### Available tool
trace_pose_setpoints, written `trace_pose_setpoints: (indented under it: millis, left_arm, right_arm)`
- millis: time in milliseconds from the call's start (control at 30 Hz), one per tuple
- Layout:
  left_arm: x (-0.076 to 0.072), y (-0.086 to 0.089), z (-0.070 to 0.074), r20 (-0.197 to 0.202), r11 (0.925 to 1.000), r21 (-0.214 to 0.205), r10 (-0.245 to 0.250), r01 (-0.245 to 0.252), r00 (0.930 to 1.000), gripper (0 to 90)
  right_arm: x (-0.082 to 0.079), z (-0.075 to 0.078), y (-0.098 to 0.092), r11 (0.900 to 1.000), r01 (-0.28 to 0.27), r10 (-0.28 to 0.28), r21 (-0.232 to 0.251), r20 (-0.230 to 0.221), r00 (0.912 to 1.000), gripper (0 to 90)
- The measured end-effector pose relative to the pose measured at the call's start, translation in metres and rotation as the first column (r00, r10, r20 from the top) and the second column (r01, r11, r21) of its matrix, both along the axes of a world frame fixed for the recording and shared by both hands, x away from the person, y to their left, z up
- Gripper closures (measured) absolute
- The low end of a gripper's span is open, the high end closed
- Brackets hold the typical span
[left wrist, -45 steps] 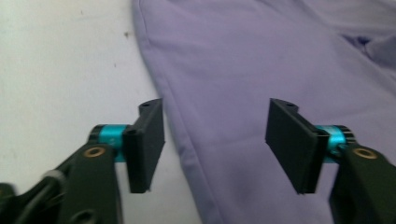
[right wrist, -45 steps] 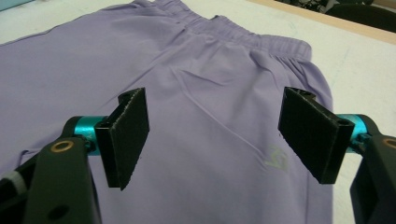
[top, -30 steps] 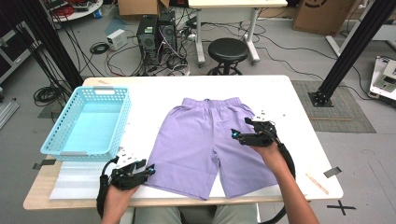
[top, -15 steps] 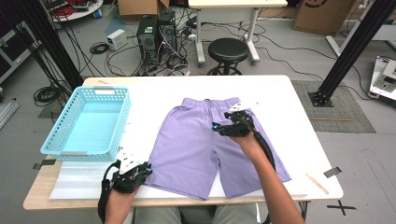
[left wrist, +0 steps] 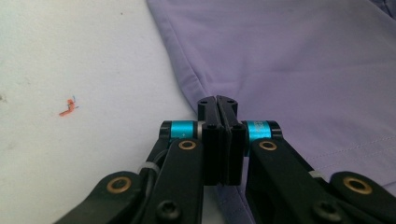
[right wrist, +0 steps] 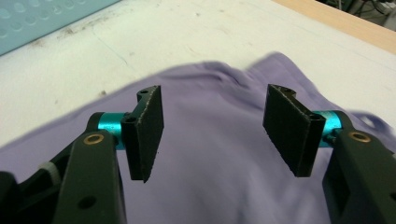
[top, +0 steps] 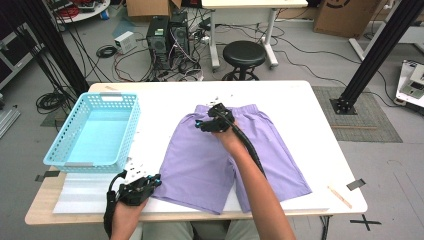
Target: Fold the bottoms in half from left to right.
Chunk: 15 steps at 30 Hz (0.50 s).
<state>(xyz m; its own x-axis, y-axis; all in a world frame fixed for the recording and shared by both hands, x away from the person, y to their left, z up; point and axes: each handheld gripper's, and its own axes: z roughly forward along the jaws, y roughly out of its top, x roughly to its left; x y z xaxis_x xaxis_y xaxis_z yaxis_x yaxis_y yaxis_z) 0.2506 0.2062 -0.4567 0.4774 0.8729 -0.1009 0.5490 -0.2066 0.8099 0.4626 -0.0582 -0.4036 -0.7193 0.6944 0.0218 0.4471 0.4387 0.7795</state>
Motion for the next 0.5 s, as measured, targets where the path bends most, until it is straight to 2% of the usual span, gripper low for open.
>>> trace_pose_setpoints:
  millis: [67, 100, 133, 200, 233, 267, 300, 333, 400, 500]
  left_arm:
    - [0.0, 0.0, 0.0, 0.001, 1.0, 0.001, 0.0, 0.0, 1.0, 88.4]
    - [0.0, 0.0, 0.0, 0.0, 1.0, -0.001, 0.001, -0.001, 1.0, 88.4]
    - [-0.001, 0.0, 0.0, 0.002, 1.0, -0.004, 0.003, -0.003, 1.0, 88.4]
    - [-0.001, 0.001, 0.0, 0.002, 1.0, -0.003, 0.002, -0.002, 1.0, 88.4]
    - [-0.001, 0.001, 0.0, 0.003, 1.0, -0.006, 0.003, -0.003, 1.0, 88.4]
    - [-0.001, 0.001, 0.0, 0.003, 1.0, -0.006, 0.003, -0.003, 1.0, 88.4]
    - [-0.001, 0.001, 0.0, 0.003, 0.9999, -0.009, 0.006, -0.006, 1.0, 88.4]
    - [-0.001, 0.001, 0.0, 0.003, 0.9999, -0.009, 0.006, -0.006, 1.0, 88.4]
    - [-0.001, 0.001, 0.0, 0.003, 1.0, -0.009, 0.003, -0.003, 1.0, 88.4]
    - [-0.001, 0.002, 0.0, 0.003, 0.9999, -0.012, 0.003, -0.003, 1.0, 88.4]
  right_arm:
    - [0.006, -0.003, 0.014, 0.9999, -0.008, 0.008, -0.011, -0.008, 0.9999, 39.4]
    - [0.006, -0.003, 0.014, 0.9999, -0.008, 0.008, -0.011, -0.008, 0.9999, 39.4]
    - [0.011, -0.007, 0.029, 0.9996, -0.013, 0.012, -0.024, -0.032, 0.9994, 40.0]
    - [0.013, -0.009, 0.035, 0.9995, -0.021, 0.02, -0.025, -0.037, 0.9991, 41.2]
    - [0.016, -0.013, 0.048, 0.9992, -0.029, 0.028, -0.027, -0.054, 0.9981, 43.0]
    - [0.016, -0.013, 0.048, 0.9992, -0.029, 0.028, -0.027, -0.054, 0.9981, 43.0]
    - [0.02, -0.019, 0.06, 0.9984, -0.026, 0.023, -0.05, -0.072, 0.9972, 43.0]
    - [0.02, -0.019, 0.06, 0.9984, -0.026, 0.023, -0.05, -0.072, 0.9972, 43.0]
    - [0.025, -0.026, 0.074, 0.9976, -0.02, 0.013, -0.066, -0.098, 0.9951, 43.2]
    - [0.027, -0.033, 0.085, 0.9964, -0.014, 0.005, -0.084, -0.11, 0.9939, 46.2]
